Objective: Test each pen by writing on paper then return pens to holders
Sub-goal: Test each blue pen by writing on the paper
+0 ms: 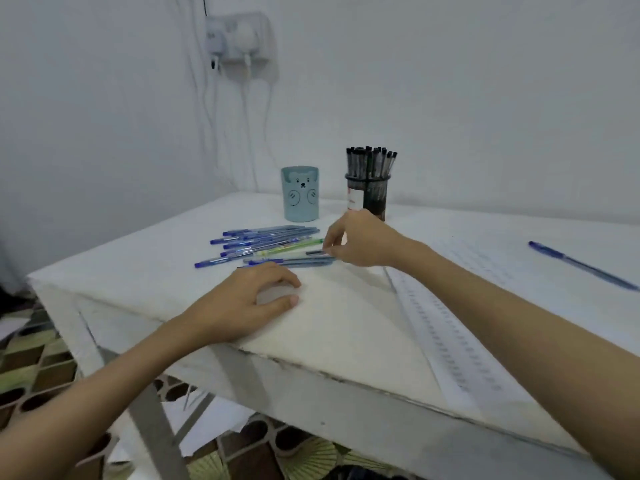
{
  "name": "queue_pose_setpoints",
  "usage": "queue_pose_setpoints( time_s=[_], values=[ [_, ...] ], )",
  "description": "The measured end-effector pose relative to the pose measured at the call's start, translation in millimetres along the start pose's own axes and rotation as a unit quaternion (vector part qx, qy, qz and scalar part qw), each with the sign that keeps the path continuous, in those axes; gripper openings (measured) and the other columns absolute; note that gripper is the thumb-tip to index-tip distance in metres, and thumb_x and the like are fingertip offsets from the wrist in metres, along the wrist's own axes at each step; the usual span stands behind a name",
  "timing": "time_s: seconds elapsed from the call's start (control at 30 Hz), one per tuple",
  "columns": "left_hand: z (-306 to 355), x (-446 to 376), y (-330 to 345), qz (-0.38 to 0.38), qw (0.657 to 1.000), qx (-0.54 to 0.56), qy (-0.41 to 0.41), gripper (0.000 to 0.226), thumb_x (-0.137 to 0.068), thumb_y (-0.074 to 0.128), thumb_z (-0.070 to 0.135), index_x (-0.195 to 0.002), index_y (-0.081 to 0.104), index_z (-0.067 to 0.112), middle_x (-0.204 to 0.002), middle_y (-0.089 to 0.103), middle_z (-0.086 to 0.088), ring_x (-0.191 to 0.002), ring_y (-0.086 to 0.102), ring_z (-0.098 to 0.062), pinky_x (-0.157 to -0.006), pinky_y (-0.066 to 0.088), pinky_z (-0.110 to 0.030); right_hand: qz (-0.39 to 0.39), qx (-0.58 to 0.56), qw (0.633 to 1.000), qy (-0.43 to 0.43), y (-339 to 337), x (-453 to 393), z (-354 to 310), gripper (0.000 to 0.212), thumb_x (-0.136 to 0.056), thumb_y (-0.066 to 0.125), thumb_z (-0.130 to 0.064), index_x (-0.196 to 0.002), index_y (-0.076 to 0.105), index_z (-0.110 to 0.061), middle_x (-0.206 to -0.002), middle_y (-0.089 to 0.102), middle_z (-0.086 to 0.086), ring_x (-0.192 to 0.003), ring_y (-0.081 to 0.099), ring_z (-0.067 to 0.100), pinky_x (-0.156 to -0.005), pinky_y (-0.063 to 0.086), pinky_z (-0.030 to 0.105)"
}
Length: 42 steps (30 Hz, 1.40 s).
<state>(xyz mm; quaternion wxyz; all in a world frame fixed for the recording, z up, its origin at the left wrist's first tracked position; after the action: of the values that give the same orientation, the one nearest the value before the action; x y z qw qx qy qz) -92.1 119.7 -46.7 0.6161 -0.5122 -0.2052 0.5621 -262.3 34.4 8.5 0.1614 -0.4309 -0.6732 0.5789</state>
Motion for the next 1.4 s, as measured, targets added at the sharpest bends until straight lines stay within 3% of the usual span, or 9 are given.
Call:
queue_pose_setpoints(
  time_s=[0.13, 0.3, 0.63, 0.77, 0.97, 1.1, 1.17, 1.27, 1.4],
  values=[
    [-11.0, 7.9, -1.9, 0.024, 0.999, 0.028, -0.032, 0.022, -0.089, 0.058, 0.040, -0.109, 0.061, 0.031, -0.116, 0.057, 0.020, -0.109, 0.050, 0.004, -0.099, 0.035, -0.017, -0.001, 0.069, 0.998, -0.016, 33.9, -14.1, -19.4, 0.020, -0.085, 0.056, -0.011, -0.097, 0.072, -0.015, -0.101, 0.065, 0.007, -0.095, 0.059, 0.025, -0.080, 0.051, 0.035],
    [-9.0, 7.3, -0.9, 0.023, 0.999, 0.030, -0.031, 0.022, -0.091, 0.056, 0.035, -0.111, 0.060, 0.028, -0.117, 0.057, 0.018, -0.109, 0.049, 0.001, -0.097, 0.034, -0.016, 0.026, 0.086, 0.996, -0.008, 39.6, -17.2, -23.8, 0.008, -0.085, 0.059, -0.011, -0.088, 0.067, -0.011, -0.096, 0.057, 0.009, -0.090, 0.057, 0.026, -0.077, 0.050, 0.035],
    [-1.6, -1.4, -5.1, 0.001, 1.000, -0.021, 0.006, 0.024, -0.092, 0.053, 0.039, -0.110, 0.062, 0.026, -0.113, 0.058, 0.016, -0.106, 0.052, -0.001, -0.097, 0.040, -0.027, -0.063, -0.071, 0.994, 0.060, -14.8, 17.8, 20.9, 0.025, -0.089, 0.053, 0.000, -0.105, 0.066, -0.015, -0.082, 0.057, 0.001, -0.066, 0.048, 0.013, -0.059, 0.041, 0.016],
    [23.4, -23.5, 2.2, -0.010, 0.999, -0.003, 0.034, 0.021, -0.091, 0.052, 0.041, -0.107, 0.062, 0.030, -0.111, 0.057, 0.021, -0.105, 0.050, 0.002, -0.095, 0.040, -0.027, -0.032, -0.370, 0.910, 0.183, -44.2, 49.1, 59.5, 0.010, -0.087, 0.055, 0.005, -0.081, 0.060, -0.003, -0.078, 0.060, 0.009, -0.066, 0.056, 0.019, -0.065, 0.048, 0.024],
    [78.9, -82.5, 37.3, -0.053, 0.995, 0.007, 0.082, 0.024, -0.090, 0.047, 0.052, -0.105, 0.059, 0.037, -0.115, 0.056, 0.018, -0.109, 0.049, -0.003, -0.096, 0.042, -0.033, 0.102, -0.591, 0.748, 0.284, -65.0, 84.8, 106.2, 0.026, -0.084, 0.042, 0.004, -0.060, 0.048, -0.007, -0.060, 0.058, 0.010, -0.055, 0.057, 0.021, -0.055, 0.051, 0.028],
    [105.2, -123.8, 66.9, -0.101, 0.991, -0.011, 0.083, 0.027, -0.096, 0.042, 0.040, -0.117, 0.057, 0.031, -0.127, 0.052, 0.012, -0.116, 0.047, -0.007, -0.100, 0.040, -0.033, 0.187, -0.658, 0.671, 0.286, -72.9, 98.6, 124.1, 0.030, -0.082, 0.030, 0.007, -0.060, 0.043, -0.008, -0.056, 0.045, 0.008, -0.051, 0.049, 0.021, -0.055, 0.045, 0.027],
    [115.6, -141.5, 79.0, -0.126, 0.989, -0.022, 0.078, 0.032, -0.098, 0.036, 0.033, -0.125, 0.053, 0.027, -0.134, 0.048, 0.009, -0.120, 0.045, -0.009, -0.102, 0.037, -0.033, 0.207, -0.676, 0.646, 0.287, -79.0, 103.6, 132.5, 0.028, -0.084, 0.037, -0.006, -0.057, 0.042, -0.010, -0.058, 0.032, 0.003, -0.048, 0.034, 0.018, -0.054, 0.032, 0.024],
    [125.4, -163.2, 91.3, -0.145, 0.987, -0.021, 0.069, 0.038, -0.100, 0.029, 0.032, -0.133, 0.047, 0.024, -0.140, 0.043, 0.005, -0.124, 0.041, -0.011, -0.104, 0.033, -0.031, 0.194, -0.716, 0.609, 0.281, -85.5, 109.4, 145.5, 0.056, -0.074, 0.058, -0.061, -0.054, 0.037, -0.014, -0.056, 0.024, 0.001, -0.051, 0.023, 0.017, -0.058, 0.022, 0.026],
    [135.1, -182.5, 105.5, -0.150, 0.986, -0.010, 0.077, 0.041, -0.101, 0.025, 0.033, -0.137, 0.041, 0.023, -0.145, 0.038, 0.004, -0.129, 0.036, -0.012, -0.104, 0.028, -0.028, 0.164, -0.761, 0.571, 0.261, -86.3, 113.2, 158.3, 0.077, -0.053, 0.047, -0.091, -0.056, 0.020, -0.020, -0.057, 0.016, 0.000, -0.058, 0.014, 0.017, -0.062, 0.016, 0.027]
  ],
)
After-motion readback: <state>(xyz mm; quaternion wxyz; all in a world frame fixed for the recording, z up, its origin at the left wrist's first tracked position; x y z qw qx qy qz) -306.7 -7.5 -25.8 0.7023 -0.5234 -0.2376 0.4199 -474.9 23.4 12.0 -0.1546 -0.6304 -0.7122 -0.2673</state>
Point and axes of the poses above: each hand's wrist, its own x-axis away from the middle knuckle, its own y-axis out of the palm, z = x × y, the point moved 3 cm from there along -x, towards the middle knuckle
